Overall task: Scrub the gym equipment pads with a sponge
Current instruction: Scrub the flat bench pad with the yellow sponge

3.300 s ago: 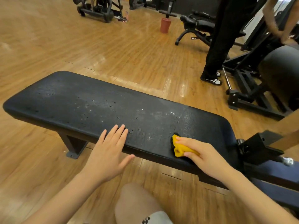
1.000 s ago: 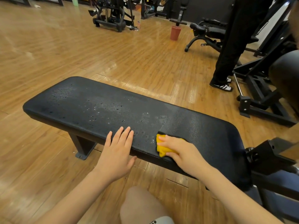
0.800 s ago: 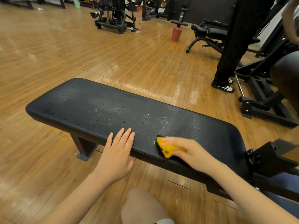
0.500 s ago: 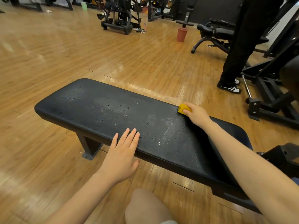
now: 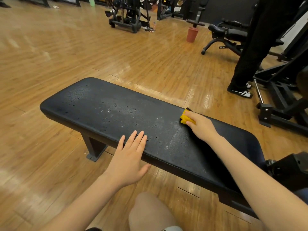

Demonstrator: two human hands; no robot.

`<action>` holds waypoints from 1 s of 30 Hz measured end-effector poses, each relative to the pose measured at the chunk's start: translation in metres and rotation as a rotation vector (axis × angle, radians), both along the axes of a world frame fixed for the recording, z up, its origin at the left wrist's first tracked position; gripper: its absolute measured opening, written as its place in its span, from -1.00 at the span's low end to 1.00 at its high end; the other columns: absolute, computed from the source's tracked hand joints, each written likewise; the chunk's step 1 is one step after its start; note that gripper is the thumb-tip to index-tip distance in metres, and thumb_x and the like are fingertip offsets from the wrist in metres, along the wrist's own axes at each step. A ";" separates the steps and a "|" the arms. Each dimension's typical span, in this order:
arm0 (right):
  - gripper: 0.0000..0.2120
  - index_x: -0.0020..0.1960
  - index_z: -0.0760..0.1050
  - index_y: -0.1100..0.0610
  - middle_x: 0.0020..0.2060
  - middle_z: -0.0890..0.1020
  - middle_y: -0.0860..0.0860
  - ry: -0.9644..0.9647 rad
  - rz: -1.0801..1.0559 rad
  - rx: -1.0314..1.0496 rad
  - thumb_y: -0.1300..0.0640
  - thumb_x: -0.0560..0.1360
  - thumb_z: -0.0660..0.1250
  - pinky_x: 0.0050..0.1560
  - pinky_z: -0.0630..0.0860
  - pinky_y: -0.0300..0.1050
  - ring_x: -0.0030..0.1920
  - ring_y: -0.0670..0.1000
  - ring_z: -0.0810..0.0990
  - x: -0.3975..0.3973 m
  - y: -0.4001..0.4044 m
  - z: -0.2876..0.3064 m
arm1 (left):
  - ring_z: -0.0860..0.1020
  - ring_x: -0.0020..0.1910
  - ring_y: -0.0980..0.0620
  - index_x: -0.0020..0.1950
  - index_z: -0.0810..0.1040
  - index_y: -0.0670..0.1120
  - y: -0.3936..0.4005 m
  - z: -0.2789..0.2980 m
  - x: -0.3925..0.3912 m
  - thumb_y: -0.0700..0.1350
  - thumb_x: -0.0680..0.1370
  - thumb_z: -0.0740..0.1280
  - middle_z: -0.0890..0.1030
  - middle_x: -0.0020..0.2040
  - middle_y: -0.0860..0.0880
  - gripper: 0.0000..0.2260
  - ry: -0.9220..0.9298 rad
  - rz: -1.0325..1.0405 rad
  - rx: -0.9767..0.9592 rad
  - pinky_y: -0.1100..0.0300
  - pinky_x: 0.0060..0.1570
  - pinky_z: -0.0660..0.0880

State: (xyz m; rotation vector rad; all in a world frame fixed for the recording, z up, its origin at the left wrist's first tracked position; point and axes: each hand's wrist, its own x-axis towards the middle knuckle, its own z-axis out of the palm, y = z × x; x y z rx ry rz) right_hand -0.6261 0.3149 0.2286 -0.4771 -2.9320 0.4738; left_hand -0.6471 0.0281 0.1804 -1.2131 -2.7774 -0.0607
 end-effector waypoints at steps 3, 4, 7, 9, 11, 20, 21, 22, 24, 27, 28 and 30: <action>-0.62 0.37 0.37 -0.03 0.39 0.38 -0.06 -0.006 0.111 0.000 0.12 0.56 0.23 0.35 0.24 -0.09 0.42 0.00 0.28 0.019 -0.027 0.000 | 0.22 0.48 -0.09 0.49 0.30 -0.14 0.001 0.005 0.002 0.29 0.44 0.08 0.28 0.49 -0.10 -0.26 -0.031 0.002 -0.004 -0.11 0.38 0.06; -0.62 0.37 0.37 -0.03 0.39 0.37 -0.08 -0.003 0.159 -0.005 0.12 0.56 0.23 0.36 0.20 -0.14 0.43 -0.04 0.26 0.027 -0.038 0.000 | 0.11 0.52 -0.08 0.53 0.19 -0.13 0.002 0.008 0.002 0.29 0.47 0.08 0.17 0.54 -0.09 -0.26 -0.034 -0.009 0.007 -0.09 0.40 -0.05; -0.61 0.37 0.36 -0.04 0.39 0.36 -0.14 0.009 0.309 -0.006 0.11 0.56 0.24 0.32 0.10 -0.35 0.43 -0.15 0.20 0.053 -0.067 0.000 | -0.23 0.53 -0.02 0.57 -0.13 -0.08 0.002 0.010 0.003 0.25 0.56 0.12 -0.17 0.57 -0.02 -0.26 -0.041 -0.023 0.039 -0.01 0.37 -0.35; -0.60 0.38 0.35 -0.03 0.39 0.32 -0.18 0.021 0.415 -0.012 0.10 0.55 0.24 0.31 0.02 -0.42 0.40 -0.25 0.13 0.070 -0.082 -0.003 | -0.31 0.48 0.03 0.57 -0.14 -0.07 0.002 0.009 0.004 0.22 0.56 0.16 -0.17 0.57 -0.02 -0.25 -0.043 -0.018 0.073 0.02 0.35 -0.38; -0.59 0.40 0.33 -0.03 0.38 0.23 -0.26 0.004 0.515 -0.018 0.09 0.55 0.21 0.32 -0.02 -0.45 0.36 -0.32 0.06 0.082 -0.091 -0.005 | -0.32 0.45 0.04 0.57 -0.14 -0.07 0.000 0.010 0.005 0.21 0.56 0.17 -0.17 0.56 -0.02 -0.25 -0.058 -0.016 0.082 0.02 0.36 -0.37; -0.61 0.33 0.39 0.16 0.11 0.54 -0.09 0.081 0.263 -0.618 0.40 0.53 0.19 0.12 0.41 -0.45 0.07 -0.22 0.56 0.049 -0.048 0.039 | -0.32 0.46 0.06 0.57 -0.16 -0.06 -0.004 0.018 0.007 0.19 0.59 0.13 -0.17 0.57 -0.01 -0.29 -0.101 -0.025 0.082 0.10 0.31 -0.43; -0.63 0.33 0.39 0.18 0.13 0.53 -0.06 0.120 0.196 -0.529 0.37 0.54 0.19 0.12 0.37 -0.45 0.14 -0.12 0.54 0.032 -0.036 0.041 | -0.29 0.50 0.03 0.57 -0.16 -0.07 -0.004 0.019 0.008 0.21 0.59 0.11 -0.18 0.57 -0.02 -0.29 -0.100 -0.011 0.073 0.08 0.33 -0.41; -0.64 0.32 0.40 0.20 0.15 0.53 -0.01 0.137 0.143 -0.451 0.35 0.55 0.20 0.16 0.33 -0.39 0.21 -0.01 0.51 0.015 -0.023 0.041 | -0.26 0.52 0.00 0.57 -0.16 -0.08 -0.005 0.020 0.009 0.23 0.59 0.09 -0.18 0.57 -0.03 -0.28 -0.096 0.007 0.067 0.06 0.36 -0.39; -0.67 0.32 0.41 0.20 0.21 0.53 0.10 0.103 0.065 -0.355 0.30 0.56 0.21 0.17 0.28 -0.25 0.26 0.11 0.46 -0.015 -0.006 0.036 | -0.20 0.54 -0.05 0.57 -0.12 -0.12 -0.007 0.020 0.008 0.27 0.57 0.08 -0.15 0.57 -0.07 -0.25 -0.071 0.042 0.079 0.03 0.38 -0.34; -0.64 0.36 0.37 0.18 0.28 0.48 0.13 -0.021 -0.005 -0.130 0.19 0.58 0.20 0.11 0.26 -0.19 0.28 0.12 0.41 -0.037 -0.002 0.020 | -0.21 0.54 -0.06 0.57 -0.12 -0.13 -0.009 0.021 0.005 0.32 0.56 0.02 -0.15 0.57 -0.09 -0.23 -0.069 0.115 0.094 0.01 0.38 -0.33; -0.63 0.38 0.35 0.16 0.30 0.47 0.12 -0.036 -0.020 -0.071 0.16 0.59 0.18 0.11 0.27 -0.16 0.29 0.13 0.40 -0.040 -0.005 0.017 | -0.23 0.53 -0.06 0.57 -0.15 -0.12 -0.010 0.021 0.004 0.33 0.56 0.00 -0.18 0.57 -0.09 -0.23 -0.079 0.136 0.076 0.01 0.38 -0.33; -0.65 0.36 0.36 0.16 0.28 0.47 0.13 -0.029 -0.042 -0.005 0.13 0.59 0.17 0.06 0.28 -0.11 0.26 0.15 0.41 -0.042 -0.007 0.014 | -0.27 0.53 -0.07 0.56 -0.20 -0.13 -0.011 0.019 0.002 0.34 0.55 -0.01 -0.22 0.56 -0.10 -0.21 -0.097 0.157 0.033 -0.01 0.40 -0.31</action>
